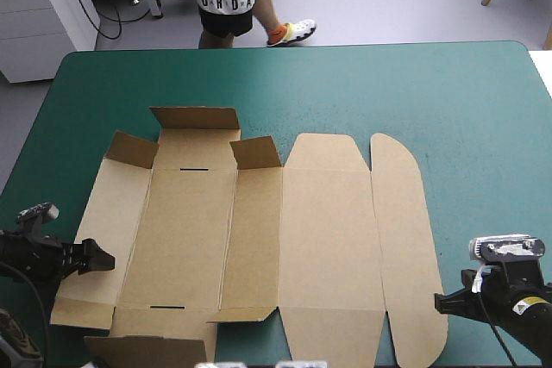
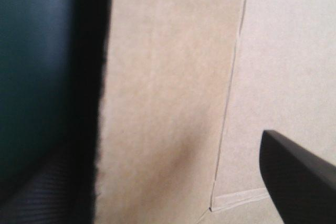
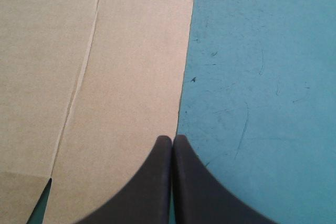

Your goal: Fold the box

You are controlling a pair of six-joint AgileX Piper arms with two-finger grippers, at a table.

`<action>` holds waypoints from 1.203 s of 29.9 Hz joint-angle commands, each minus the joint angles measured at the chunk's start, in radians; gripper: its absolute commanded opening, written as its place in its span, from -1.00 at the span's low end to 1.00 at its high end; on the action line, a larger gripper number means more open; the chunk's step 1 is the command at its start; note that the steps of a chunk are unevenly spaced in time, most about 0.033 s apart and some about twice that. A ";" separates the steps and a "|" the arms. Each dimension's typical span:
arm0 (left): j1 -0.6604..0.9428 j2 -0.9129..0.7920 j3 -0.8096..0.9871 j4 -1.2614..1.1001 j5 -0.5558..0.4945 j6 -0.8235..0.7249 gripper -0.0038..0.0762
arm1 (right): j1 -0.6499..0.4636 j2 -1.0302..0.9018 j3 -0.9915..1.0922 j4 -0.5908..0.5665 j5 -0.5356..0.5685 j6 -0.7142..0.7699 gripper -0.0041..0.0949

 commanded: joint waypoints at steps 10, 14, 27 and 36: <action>-0.094 -0.022 -0.011 -0.014 0.109 0.028 -0.43 | 0.003 0.007 -0.025 0.013 -0.049 -0.008 -0.96; -0.094 -0.022 -0.013 -0.014 0.109 0.044 -0.86 | 0.011 0.007 -0.025 0.013 -0.049 -0.008 -0.96; -0.105 -0.022 -0.038 -0.024 0.109 0.026 -0.93 | 0.023 0.007 -0.025 0.010 -0.049 -0.008 -0.96; -0.375 -0.022 -0.257 0.104 0.054 -0.096 -0.93 | 0.023 0.007 -0.025 0.010 -0.049 -0.008 -0.96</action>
